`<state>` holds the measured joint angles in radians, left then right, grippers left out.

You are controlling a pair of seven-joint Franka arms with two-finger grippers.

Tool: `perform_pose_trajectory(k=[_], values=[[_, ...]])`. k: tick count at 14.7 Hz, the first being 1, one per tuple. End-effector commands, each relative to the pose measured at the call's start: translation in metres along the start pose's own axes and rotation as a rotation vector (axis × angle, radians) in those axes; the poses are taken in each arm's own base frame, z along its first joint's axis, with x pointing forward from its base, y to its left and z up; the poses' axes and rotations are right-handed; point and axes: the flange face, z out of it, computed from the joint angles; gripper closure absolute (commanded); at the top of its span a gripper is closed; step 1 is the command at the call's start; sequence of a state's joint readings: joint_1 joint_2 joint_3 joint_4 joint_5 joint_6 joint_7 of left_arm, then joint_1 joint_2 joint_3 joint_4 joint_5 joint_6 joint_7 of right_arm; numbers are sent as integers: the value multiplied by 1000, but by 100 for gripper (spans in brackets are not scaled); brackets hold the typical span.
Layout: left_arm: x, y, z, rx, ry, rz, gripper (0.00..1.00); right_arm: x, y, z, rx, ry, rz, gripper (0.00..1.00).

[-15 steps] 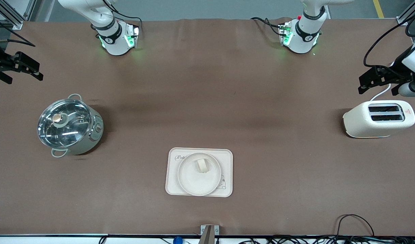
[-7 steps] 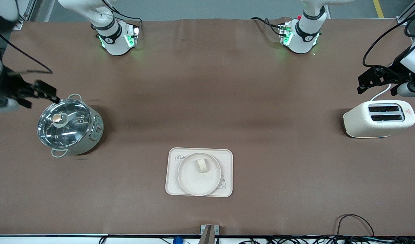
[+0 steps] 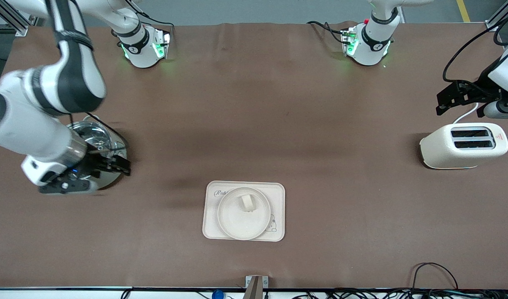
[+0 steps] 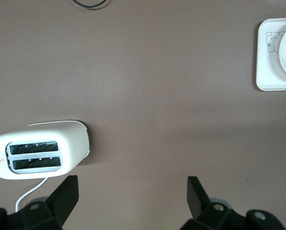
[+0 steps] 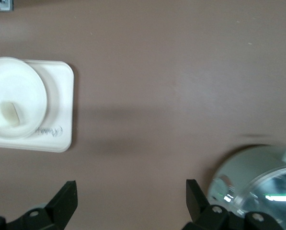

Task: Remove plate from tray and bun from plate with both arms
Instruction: 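Reach the right gripper to the white plate's rim on the tray, then close the right gripper on the plate rim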

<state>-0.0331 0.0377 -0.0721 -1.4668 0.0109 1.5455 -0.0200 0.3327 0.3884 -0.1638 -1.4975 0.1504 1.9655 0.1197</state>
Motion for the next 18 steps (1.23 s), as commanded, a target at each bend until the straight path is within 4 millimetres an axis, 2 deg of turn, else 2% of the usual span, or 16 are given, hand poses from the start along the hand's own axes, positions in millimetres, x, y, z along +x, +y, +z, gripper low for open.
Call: perform_pose_trajectory(k=[1, 3, 5, 7, 10, 13, 18], values=[[1, 1, -2, -11, 5, 4, 0, 16, -30, 32, 37, 27, 48, 0], [2, 3, -2, -3, 7, -1, 0, 17, -49, 65, 86, 10, 53, 0], [2, 4, -1, -1, 2, 2, 0, 15, -81, 96, 106, 31, 34, 0], [2, 3, -1, -1, 2, -1, 0, 14, -102, 134, 128, 39, 22, 0], [2, 0, -1, -2, 5, -5, 0, 18, -124, 182, 178, 44, 19, 13], [2, 2, -1, -2, 3, -2, 0, 18, -137, 213, 206, 13, 20, 31], [2, 1, -1, -2, 3, -4, 0, 22, -146, 242, 282, -20, 53, 46]])
